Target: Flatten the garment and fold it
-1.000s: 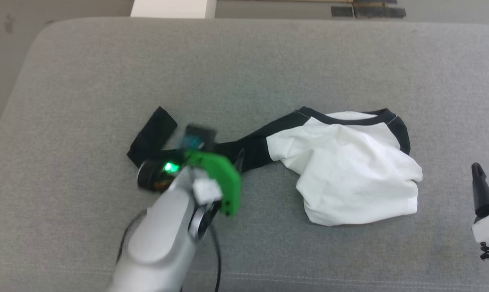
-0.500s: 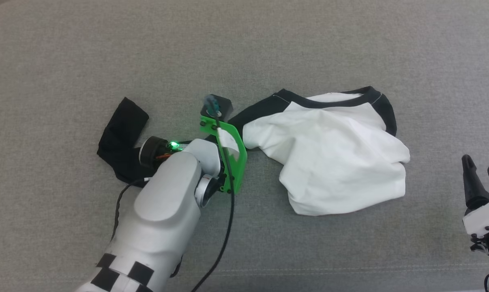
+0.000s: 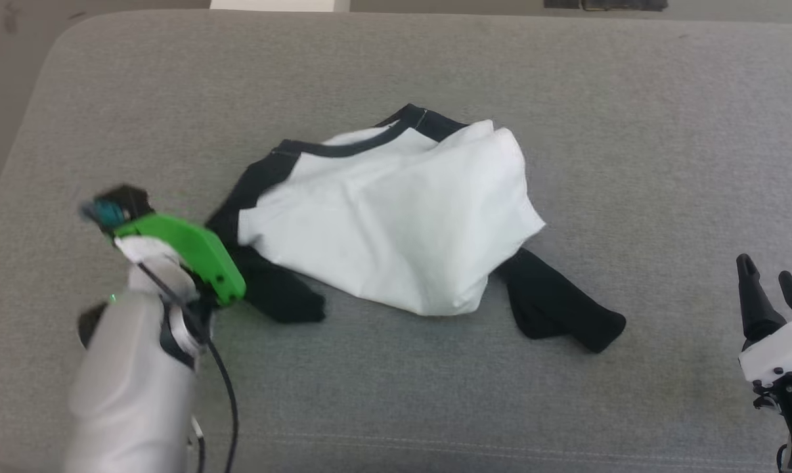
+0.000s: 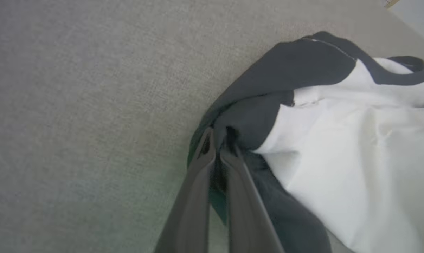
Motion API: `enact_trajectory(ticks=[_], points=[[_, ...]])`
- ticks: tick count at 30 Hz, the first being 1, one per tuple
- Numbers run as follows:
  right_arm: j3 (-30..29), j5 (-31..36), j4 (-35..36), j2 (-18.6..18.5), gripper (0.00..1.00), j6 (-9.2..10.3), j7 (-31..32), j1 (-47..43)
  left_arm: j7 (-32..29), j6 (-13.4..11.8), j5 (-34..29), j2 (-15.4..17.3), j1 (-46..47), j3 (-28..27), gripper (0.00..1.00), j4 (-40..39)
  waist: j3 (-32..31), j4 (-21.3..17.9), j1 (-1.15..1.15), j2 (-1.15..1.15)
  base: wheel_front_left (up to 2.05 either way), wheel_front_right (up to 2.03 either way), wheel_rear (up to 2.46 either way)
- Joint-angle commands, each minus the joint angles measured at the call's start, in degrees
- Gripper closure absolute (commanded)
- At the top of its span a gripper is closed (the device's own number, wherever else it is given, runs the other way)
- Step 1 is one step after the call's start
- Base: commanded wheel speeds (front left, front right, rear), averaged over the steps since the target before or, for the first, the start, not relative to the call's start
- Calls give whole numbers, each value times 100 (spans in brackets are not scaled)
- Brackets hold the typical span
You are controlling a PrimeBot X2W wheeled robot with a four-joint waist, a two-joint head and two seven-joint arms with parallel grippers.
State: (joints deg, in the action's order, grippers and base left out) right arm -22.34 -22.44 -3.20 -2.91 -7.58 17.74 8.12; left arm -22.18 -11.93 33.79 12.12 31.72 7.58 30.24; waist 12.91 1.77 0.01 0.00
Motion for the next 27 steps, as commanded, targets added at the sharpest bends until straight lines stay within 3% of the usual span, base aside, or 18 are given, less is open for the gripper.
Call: enact_trajectory(ticks=[1,2,6,10,14,16,27], points=[[36,65,-18,3,0,9,30,20,43,27,99,-93,-124,-33,14,-81,-66,110,-1,0,0,0,0],[66,82,-19,3,0,9,42,15,112,53,137,-109,-188,-63,0,-148,-77,127,-1,0,0,0,0],[307,141,-17,3,0,9,97,43,764,309,215,-103,-457,-219,0,-689,-159,156,-1,0,0,0,0],[752,190,-22,3,0,9,243,197,1847,489,-57,22,-1002,-306,0,-1409,-198,153,-1,0,0,0,0],[1403,273,-122,-28,0,9,593,644,3115,559,-546,125,-1577,-299,0,-1940,-143,221,-1,0,0,0,0],[1735,348,-269,-149,0,9,793,947,3432,533,-729,100,-1767,-253,0,-2091,-95,287,-1,0,0,0,0],[2750,786,-1617,-550,0,9,1478,2738,3703,489,-1076,-302,-1824,-119,0,-2314,449,854,-1,0,0,0,0]])
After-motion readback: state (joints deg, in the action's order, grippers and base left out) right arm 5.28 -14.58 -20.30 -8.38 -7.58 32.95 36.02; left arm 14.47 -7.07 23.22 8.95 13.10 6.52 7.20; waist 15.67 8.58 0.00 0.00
